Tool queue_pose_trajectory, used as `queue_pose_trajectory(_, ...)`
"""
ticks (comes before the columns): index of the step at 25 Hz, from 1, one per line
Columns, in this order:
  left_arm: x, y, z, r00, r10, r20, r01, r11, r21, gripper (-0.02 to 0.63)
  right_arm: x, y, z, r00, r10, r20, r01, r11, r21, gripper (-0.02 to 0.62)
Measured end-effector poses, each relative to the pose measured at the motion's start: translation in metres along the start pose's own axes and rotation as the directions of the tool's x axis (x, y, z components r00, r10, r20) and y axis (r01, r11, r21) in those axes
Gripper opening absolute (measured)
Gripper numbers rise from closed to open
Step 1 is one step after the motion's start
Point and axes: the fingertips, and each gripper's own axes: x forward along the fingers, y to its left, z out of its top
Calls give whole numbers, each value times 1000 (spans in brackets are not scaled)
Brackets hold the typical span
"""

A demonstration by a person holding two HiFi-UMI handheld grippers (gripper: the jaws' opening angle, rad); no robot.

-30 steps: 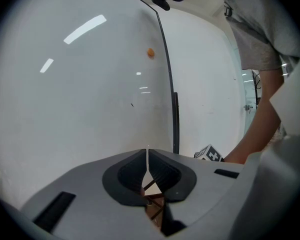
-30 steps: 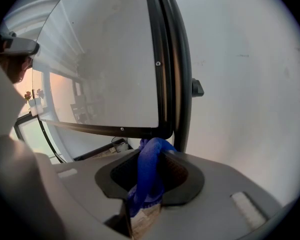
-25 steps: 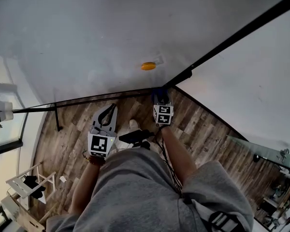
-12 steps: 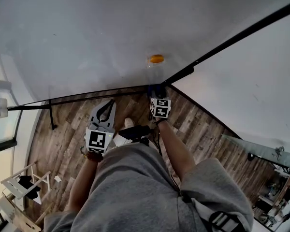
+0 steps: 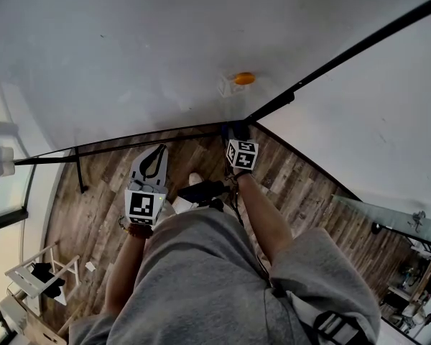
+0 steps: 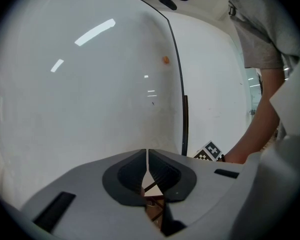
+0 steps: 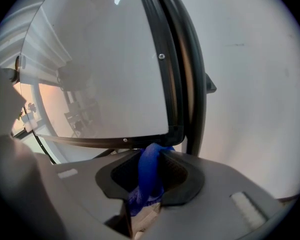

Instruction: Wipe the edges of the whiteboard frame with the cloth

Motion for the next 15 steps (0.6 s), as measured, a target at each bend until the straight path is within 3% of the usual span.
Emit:
queue_pose_trajectory(7, -1, 4, -2, 1000, 5, 8, -5, 1000, 24, 21, -1, 13, -1, 1000, 21, -5, -21, 999, -26, 115)
queue_pose_trajectory(15, -2, 7, -15, 1000, 15, -9, -15, 1000, 1, 21, 0, 16, -2, 999, 35, -8, -35, 999, -5, 114)
